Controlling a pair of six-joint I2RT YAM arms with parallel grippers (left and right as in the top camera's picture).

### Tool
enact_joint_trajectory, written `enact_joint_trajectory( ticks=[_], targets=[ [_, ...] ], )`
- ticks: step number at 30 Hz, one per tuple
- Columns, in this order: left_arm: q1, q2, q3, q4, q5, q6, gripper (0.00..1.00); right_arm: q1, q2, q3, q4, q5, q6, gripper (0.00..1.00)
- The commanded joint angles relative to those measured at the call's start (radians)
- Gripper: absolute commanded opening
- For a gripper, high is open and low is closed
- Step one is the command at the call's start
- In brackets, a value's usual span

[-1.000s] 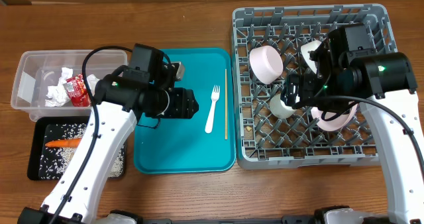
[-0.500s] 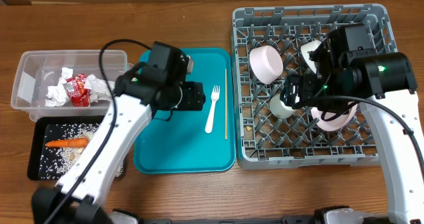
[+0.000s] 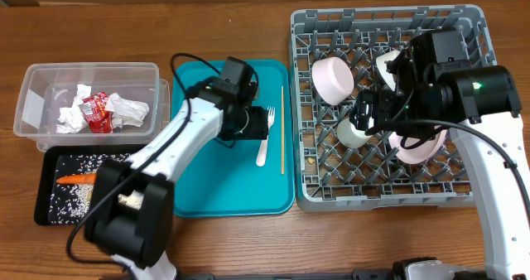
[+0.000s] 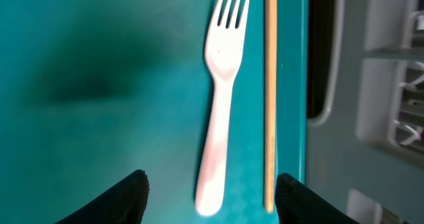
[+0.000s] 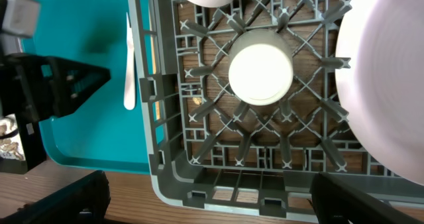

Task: Sort waste into correct bins and load items into the dishwasher
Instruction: 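Move the left gripper down to the white fork on the tray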

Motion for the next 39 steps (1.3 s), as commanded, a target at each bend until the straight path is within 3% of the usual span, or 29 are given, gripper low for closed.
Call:
enact_joint_trajectory(
  ticks=[1, 15, 22, 24, 29, 30, 33, 37, 39],
  targets=[
    [-0.02, 0.056, -0.009, 0.032, -0.012, -0.017, 0.62, -0.005, -0.004, 0.026, 0.005, -0.005, 0.0, 1.0],
    [-0.045, 0.14, -0.009, 0.112, -0.076, -0.017, 0.6, -0.005, -0.004, 0.026, 0.005, -0.005, 0.0, 1.0],
    [-0.045, 0.14, -0.009, 0.115, -0.064, -0.017, 0.86, -0.005, -0.004, 0.026, 0.005, -0.005, 0.0, 1.0],
    [-0.045, 0.14, -0.009, 0.116, -0.064, -0.017, 1.0, -0.005, -0.004, 0.026, 0.005, -0.005, 0.0, 1.0],
    [-0.045, 0.14, -0.009, 0.117, -0.064, -0.017, 1.0, -0.005, -0.004, 0.026, 0.005, -0.005, 0.0, 1.0],
    [-0.045, 0.14, -0.009, 0.117, -0.064, -0.017, 0.99, -0.005, -0.004, 0.026, 0.005, -0.005, 0.0, 1.0],
    [-0.045, 0.14, -0.009, 0.115, -0.066, -0.017, 0.73, -0.005, -0.004, 0.026, 0.005, -0.005, 0.0, 1.0],
    [-0.046, 0.14, -0.011, 0.115, -0.099, -0.019, 0.5, -0.005, -0.004, 0.026, 0.005, -0.005, 0.0, 1.0],
    [-0.047, 0.143, -0.012, 0.115, -0.134, -0.045, 0.47, -0.005, -0.004, 0.026, 0.005, -0.005, 0.0, 1.0]
  ],
)
